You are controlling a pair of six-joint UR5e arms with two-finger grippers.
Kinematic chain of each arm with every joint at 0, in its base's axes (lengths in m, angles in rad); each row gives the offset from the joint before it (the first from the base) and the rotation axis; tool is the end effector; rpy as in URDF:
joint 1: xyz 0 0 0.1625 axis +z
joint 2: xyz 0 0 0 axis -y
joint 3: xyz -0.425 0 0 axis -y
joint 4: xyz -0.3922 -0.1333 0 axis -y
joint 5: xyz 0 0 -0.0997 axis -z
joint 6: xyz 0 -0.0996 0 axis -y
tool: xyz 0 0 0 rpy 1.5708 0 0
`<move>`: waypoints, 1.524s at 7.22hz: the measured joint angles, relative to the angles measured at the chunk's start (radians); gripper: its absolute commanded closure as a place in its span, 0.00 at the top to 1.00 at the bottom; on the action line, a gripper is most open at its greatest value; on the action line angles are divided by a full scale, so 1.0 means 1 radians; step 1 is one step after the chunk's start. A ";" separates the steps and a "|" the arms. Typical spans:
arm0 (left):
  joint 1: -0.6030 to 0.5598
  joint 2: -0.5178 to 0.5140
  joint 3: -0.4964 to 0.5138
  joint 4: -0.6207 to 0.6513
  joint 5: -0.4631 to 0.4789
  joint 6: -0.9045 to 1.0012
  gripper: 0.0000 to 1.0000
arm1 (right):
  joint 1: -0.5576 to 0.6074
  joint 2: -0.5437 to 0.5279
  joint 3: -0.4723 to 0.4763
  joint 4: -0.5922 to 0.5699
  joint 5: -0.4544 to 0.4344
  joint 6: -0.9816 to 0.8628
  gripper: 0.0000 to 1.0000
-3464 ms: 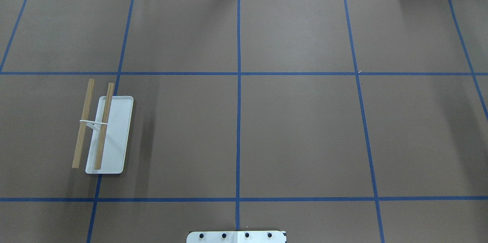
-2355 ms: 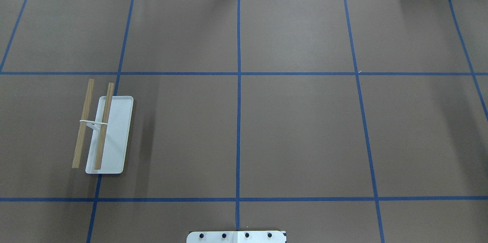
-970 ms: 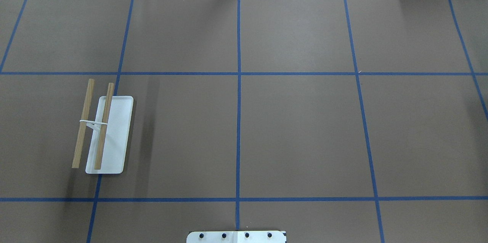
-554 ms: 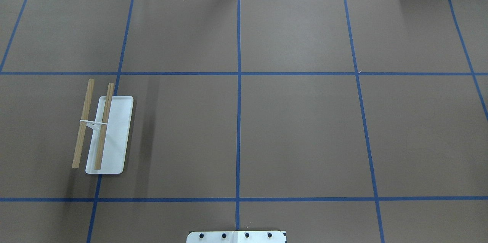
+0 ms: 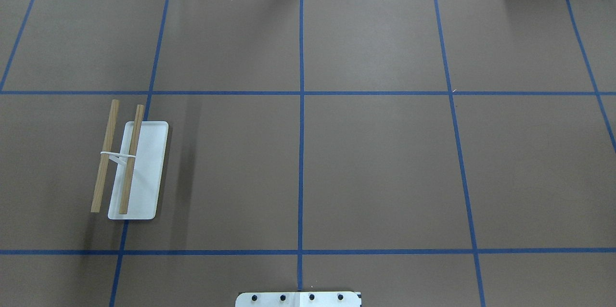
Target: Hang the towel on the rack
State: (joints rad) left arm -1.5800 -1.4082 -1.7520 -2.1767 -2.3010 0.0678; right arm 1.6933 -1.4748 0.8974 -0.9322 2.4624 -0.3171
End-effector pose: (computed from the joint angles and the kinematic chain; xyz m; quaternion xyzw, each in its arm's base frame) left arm -0.0710 -0.4470 0.5765 0.2998 0.3285 0.1357 0.8853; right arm 0.1131 -0.4623 0.8560 0.1209 -0.4146 -0.1007 0.8963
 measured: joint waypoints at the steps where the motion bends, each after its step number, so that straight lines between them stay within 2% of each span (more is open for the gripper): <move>1: 0.000 0.000 0.000 0.000 0.000 0.000 0.99 | -0.001 0.005 -0.008 0.001 -0.034 -0.013 0.99; 5: 0.000 0.000 0.001 0.000 0.000 0.000 0.99 | -0.058 -0.002 -0.037 0.048 -0.083 -0.046 0.98; 8: 0.000 0.000 0.002 0.000 0.001 0.000 0.99 | -0.081 -0.009 -0.076 0.101 -0.089 -0.048 0.88; 9: 0.000 0.000 0.002 0.000 0.001 0.000 0.99 | -0.082 -0.011 -0.081 0.108 -0.105 -0.050 0.77; 11: 0.000 0.001 0.002 0.000 0.002 0.001 0.99 | -0.083 -0.013 -0.110 0.158 -0.137 -0.048 0.34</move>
State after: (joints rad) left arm -1.5800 -1.4073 -1.7503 -2.1767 -2.2994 0.0688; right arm 1.6108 -1.4882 0.7870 -0.7743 2.3249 -0.3647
